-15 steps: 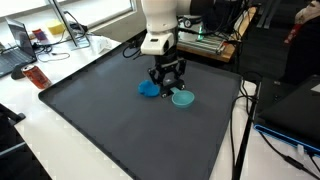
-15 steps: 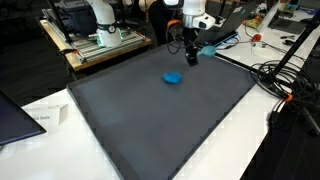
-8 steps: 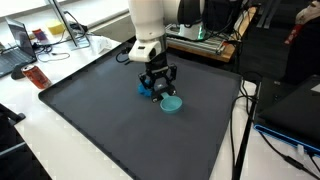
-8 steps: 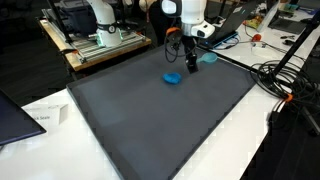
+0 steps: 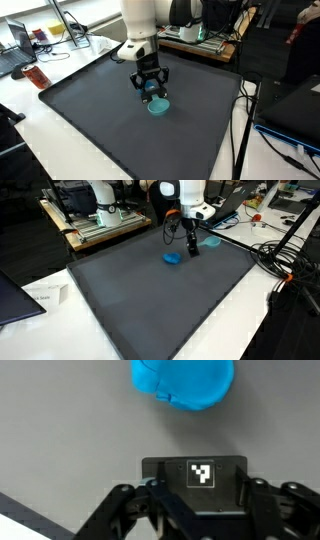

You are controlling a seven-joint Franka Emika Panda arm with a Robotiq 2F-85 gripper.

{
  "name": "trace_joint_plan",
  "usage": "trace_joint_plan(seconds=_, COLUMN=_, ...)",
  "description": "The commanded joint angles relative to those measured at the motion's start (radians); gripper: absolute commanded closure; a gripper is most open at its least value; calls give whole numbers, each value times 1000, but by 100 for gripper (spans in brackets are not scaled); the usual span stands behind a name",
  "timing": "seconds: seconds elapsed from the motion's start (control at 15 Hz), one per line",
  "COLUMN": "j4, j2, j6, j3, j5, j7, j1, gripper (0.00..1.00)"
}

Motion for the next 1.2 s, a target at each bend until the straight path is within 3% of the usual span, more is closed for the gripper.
trace_joint_plan(seconds=0.0, j4=18, j2=-15, j6=-45, j3=-11, j5=-32, j7=55, j1=17, gripper=65)
trace_joint_plan(seconds=0.53, j4=78, j2=-37, j6=-207, j3=-54, j5=-145, j7=185, j1=76, gripper=65)
trace_joint_plan(seconds=1.13, j4=148, j2=-19, j6=-335, j3=-90, j5=-244, j7=244, j1=87, gripper=65)
